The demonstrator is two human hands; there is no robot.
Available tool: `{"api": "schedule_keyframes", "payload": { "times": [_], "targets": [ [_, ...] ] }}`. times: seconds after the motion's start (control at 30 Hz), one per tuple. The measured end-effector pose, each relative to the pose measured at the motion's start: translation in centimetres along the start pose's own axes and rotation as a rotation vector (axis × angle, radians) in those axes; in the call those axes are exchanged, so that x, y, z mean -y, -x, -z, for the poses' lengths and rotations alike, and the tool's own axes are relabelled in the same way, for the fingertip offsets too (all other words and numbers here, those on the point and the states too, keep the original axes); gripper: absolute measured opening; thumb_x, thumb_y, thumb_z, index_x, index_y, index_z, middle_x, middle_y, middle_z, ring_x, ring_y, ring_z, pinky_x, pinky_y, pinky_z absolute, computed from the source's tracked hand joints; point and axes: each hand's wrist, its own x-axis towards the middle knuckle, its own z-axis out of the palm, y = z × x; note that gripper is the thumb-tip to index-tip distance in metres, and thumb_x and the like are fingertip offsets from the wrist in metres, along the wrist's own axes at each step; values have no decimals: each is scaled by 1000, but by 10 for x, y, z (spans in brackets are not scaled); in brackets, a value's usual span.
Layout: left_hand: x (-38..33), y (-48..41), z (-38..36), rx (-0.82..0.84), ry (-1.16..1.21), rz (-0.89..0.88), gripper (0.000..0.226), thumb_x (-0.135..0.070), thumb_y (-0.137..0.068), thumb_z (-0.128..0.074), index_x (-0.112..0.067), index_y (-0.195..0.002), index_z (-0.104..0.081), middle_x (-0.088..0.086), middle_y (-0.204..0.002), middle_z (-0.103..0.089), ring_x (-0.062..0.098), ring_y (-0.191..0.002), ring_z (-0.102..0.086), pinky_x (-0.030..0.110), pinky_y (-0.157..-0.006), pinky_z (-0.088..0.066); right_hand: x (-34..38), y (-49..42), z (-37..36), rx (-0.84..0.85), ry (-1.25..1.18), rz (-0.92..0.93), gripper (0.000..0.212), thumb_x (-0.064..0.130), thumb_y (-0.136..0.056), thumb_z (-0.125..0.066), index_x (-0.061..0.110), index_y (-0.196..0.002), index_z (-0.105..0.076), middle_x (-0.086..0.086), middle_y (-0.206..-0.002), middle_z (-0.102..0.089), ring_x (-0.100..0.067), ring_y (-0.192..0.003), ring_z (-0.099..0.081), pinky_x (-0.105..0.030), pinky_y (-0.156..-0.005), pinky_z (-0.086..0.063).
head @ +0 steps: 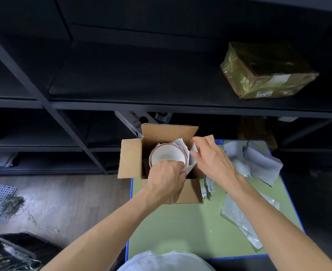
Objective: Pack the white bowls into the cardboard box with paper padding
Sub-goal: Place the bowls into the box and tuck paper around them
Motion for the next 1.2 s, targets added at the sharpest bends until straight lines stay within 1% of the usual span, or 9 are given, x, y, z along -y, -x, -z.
{"api": "schedule_keyframes", "payload": {
  "times": [0.07, 0.23, 0.37, 0.5, 0.6, 0.73, 0.9, 1.07, 1.2],
  "targets": [
    [-3, 3, -1, -23, -17, -10, 26, -38, -93, -49, -23, -74, -39, -3, -72, -47, 23, -68, -39, 32, -57, -23, 5, 0, -5, 35, 16, -68, 36, 19, -96, -57, 16, -131, -49, -8, -125, -56, -33, -101, -56, -32, -71, -33],
    [-8, 1, 2, -13, 2, -22, 20, -36, -94, -53, -22, -80, -52, -5, -77, -42, 21, -71, -40, 31, -60, -28, 18, -4, 1, 63, 29, -102, 32, 1, -88, -50, 7, -119, -58, -11, -118, -64, -35, -108, -59, -44, -85, -49],
    [-11, -2, 5, -23, 66, -41, 20, -25, -88, -57, -23, -74, -42, -4, -71, -44, 23, -69, -39, 31, -58, -28, 21, -5, 3, 42, 8, -90, 23, 3, -87, -49, 10, -104, -63, -7, -110, -64, -33, -102, -59, -43, -82, -49],
    [-13, -5, -2, 29, 115, 17, 14, -19, -86, -53, -22, -75, -45, 4, -81, -62, 27, -73, -47, 33, -60, -30, 24, -2, -5, 82, 74, -76, 21, 7, -89, -50, 11, -107, -62, -8, -111, -62, -36, -98, -59, -44, -84, -47],
    [-10, -10, -5, 59, 127, 57, 17, -19, -86, -53, -20, -72, -42, 0, -74, -53, 28, -74, -48, 32, -60, -30, 27, -3, -6, 68, 113, -78, 22, 9, -90, -50, 12, -108, -62, -8, -111, -63, -36, -97, -61, -43, -81, -47],
    [-5, -14, 1, 60, 180, 54, 42, -28, -85, -60, -22, -57, -29, -4, -53, -32, 26, -64, -40, 31, -55, -25, 27, -4, -1, 28, 122, -87, 26, 5, -89, -48, 9, -111, -62, -11, -112, -65, -37, -100, -59, -42, -79, -48],
    [-5, -12, 3, 10, 210, 60, 43, -34, -86, -56, -19, -56, -28, 0, -49, -33, 26, -56, -37, 30, -45, -19, 27, -7, 8, -15, 77, -133, 19, 1, -90, -47, 7, -101, -61, -10, -107, -65, -35, -96, -62, -40, -74, -49],
    [-14, -10, -1, 11, 195, 47, 26, -23, -81, -58, -18, -67, -37, -1, -57, -39, 33, -62, -43, 34, -51, -20, 27, -11, 12, -49, 81, -133, 23, 0, -90, -48, 7, -105, -63, -10, -105, -63, -35, -99, -59, -41, -76, -48],
    [-12, -11, -3, 37, 137, 67, 29, -27, -86, -56, -19, -68, -35, -1, -62, -40, 30, -65, -43, 33, -55, -24, 26, -8, 6, 2, 63, -127, 20, 2, -92, -48, 4, -104, -64, -12, -106, -64, -34, -97, -61, -41, -75, -49]
  ]
}}
